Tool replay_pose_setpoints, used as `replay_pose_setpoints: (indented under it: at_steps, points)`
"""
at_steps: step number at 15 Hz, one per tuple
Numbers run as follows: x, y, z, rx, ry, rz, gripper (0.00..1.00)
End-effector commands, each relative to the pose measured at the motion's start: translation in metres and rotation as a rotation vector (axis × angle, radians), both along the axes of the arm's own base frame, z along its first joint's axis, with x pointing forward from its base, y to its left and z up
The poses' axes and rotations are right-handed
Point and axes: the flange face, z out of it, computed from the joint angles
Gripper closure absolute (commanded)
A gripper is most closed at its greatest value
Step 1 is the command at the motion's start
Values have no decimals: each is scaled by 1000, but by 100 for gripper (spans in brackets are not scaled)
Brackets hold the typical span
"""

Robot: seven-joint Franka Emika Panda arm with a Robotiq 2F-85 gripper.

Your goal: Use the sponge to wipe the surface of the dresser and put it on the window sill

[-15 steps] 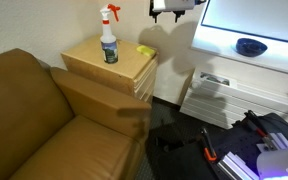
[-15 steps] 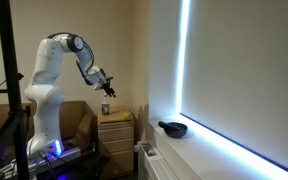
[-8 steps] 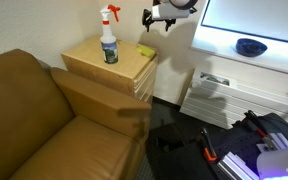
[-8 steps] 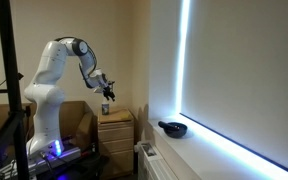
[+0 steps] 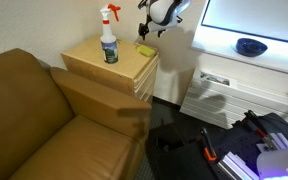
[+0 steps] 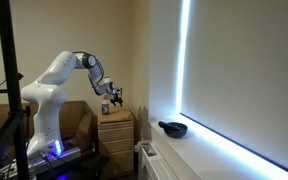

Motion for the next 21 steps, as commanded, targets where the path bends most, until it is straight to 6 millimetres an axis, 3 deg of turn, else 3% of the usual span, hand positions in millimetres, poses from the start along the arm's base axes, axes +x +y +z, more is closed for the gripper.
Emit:
replay_pose_setpoints:
  at_steps: [1,3,4,7,11,17,18,21]
  points:
    - [-1,2,1,3,1,2,0]
    - [-1,1,4,2,0,0,0]
    - [-6,3,-3,81,56,99,0]
    - [17,-7,-29,130,102,218,0]
    - [47,-25,-57,-5,74,316,0]
    - [84,-14,-93,-53,-44,306,0]
    - [69,-16,-82,-45,0,321,0]
    - [71,-12,-90,-46,0,320,0]
